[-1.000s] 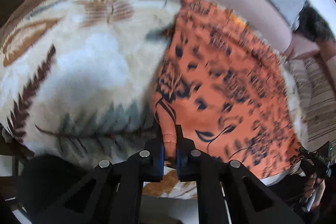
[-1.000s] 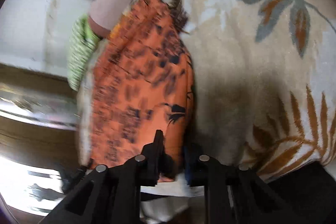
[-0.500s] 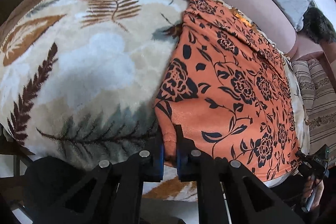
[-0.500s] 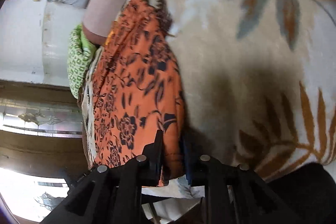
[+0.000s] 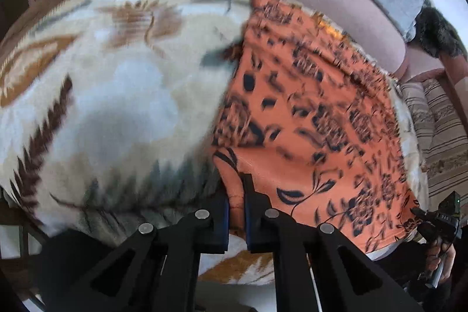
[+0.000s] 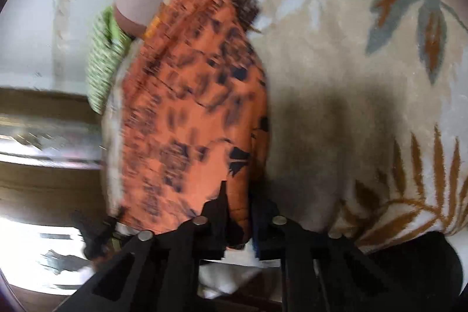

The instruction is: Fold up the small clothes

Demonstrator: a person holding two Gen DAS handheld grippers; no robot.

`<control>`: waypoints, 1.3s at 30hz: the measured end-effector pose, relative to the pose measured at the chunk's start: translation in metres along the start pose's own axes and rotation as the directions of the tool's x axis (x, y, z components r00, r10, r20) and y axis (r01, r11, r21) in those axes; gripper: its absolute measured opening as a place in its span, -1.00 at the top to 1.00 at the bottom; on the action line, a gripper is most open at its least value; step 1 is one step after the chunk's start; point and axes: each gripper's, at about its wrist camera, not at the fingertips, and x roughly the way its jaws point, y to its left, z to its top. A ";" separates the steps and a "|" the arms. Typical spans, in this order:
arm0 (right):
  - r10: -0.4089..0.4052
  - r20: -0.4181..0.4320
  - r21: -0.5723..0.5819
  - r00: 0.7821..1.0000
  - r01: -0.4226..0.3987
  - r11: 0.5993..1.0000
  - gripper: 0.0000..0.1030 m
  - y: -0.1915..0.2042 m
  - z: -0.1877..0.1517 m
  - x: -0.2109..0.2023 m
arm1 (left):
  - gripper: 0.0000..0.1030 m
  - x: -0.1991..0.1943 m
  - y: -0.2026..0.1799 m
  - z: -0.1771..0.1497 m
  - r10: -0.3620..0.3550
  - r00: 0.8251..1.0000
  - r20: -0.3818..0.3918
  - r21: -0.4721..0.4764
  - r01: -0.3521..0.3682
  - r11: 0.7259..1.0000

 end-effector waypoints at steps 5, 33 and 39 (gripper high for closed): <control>0.177 0.062 -0.028 0.982 -0.175 0.984 0.80 0.035 0.045 -0.010 | 0.85 -0.024 -0.020 0.063 -0.073 0.994 0.086 0.041 0.070 0.997; -0.088 0.160 -0.198 0.983 0.119 0.973 -0.43 0.069 0.258 0.098 | -0.19 0.125 -0.058 0.268 0.035 0.999 0.038 0.154 -0.040 0.987; -0.148 0.071 -0.197 0.986 0.160 0.967 -0.43 0.064 0.260 0.140 | -0.36 0.170 -0.068 0.237 0.092 0.993 -0.073 0.158 -0.080 0.984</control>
